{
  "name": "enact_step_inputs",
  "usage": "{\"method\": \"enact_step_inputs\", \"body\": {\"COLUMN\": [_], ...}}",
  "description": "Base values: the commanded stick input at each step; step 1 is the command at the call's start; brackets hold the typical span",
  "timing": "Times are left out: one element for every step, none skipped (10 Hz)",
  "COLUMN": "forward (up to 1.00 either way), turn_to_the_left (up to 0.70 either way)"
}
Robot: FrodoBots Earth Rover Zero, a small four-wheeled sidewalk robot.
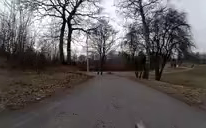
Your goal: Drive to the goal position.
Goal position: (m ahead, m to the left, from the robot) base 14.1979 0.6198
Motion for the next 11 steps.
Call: {"method": "enact_step_inputs", "body": {"forward": [1.0, 1.0, 1.0, 1.0, 1.0, 1.0, 1.0, 1.0, 1.0, 1.0, 1.0], "turn_to_the_left": [-0.4, -0.4, -0.33, 0.0, 0.0, 0.0, -0.01, -0.12, -0.4, -0.4, -0.4]}}
